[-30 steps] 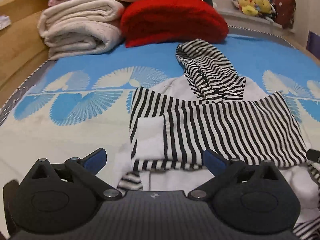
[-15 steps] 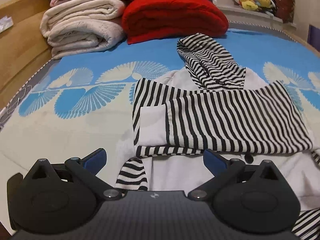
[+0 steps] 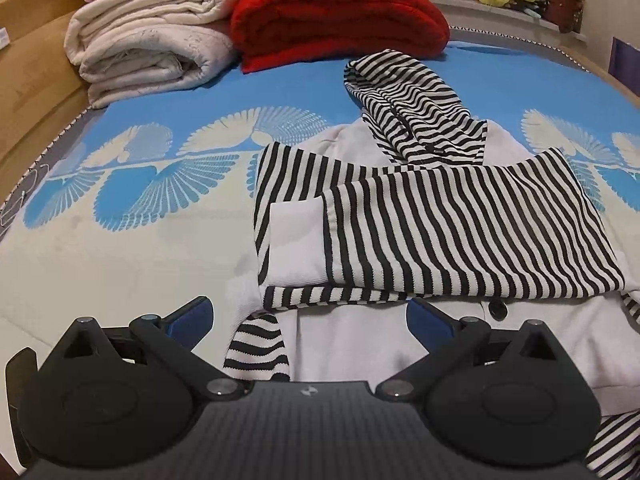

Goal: Fold small clothes

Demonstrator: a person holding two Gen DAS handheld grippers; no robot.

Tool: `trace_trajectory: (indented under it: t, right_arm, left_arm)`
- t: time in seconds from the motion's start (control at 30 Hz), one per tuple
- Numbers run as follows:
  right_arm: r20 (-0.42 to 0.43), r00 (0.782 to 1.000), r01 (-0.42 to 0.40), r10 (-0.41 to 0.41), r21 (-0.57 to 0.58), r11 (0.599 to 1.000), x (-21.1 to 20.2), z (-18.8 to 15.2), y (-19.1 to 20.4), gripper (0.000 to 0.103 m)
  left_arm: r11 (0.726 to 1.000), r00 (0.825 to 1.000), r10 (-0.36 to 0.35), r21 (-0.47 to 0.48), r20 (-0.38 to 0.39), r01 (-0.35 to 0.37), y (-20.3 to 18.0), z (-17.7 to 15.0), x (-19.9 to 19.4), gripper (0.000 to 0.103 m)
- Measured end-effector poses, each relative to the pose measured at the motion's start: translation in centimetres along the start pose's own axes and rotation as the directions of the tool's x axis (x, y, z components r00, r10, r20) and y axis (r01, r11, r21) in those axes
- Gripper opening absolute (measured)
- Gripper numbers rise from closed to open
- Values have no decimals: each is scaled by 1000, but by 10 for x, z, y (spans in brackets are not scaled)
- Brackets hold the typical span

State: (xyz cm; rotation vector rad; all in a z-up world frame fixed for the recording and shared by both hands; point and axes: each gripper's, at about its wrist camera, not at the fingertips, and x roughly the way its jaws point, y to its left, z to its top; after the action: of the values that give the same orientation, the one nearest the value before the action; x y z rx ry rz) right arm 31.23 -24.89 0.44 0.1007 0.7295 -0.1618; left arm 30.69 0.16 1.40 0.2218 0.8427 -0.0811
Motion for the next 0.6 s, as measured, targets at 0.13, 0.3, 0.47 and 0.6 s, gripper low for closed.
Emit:
trace_trajectory:
  t: [0.13, 0.3, 0.47, 0.6]
  right_arm:
    - [71, 997, -21, 17, 59, 998, -19, 15, -4, 92]
    - [39, 996, -90, 86, 144, 985, -24, 71, -9, 93]
    - [42, 996, -86, 81, 108, 990, 23, 166, 19, 94]
    - [65, 995, -81, 78, 54, 995, 119, 230, 53, 97]
  left_arm:
    - [997, 997, 72, -9, 19, -72, 17, 8, -1, 103]
    - [980, 988, 157, -126, -9, -157, 68, 21, 10, 103]
    - [966, 992, 117, -226, -51, -125, 97, 21, 15, 103]
    - [971, 990, 132, -194, -58, -141, 95, 19, 17, 103]
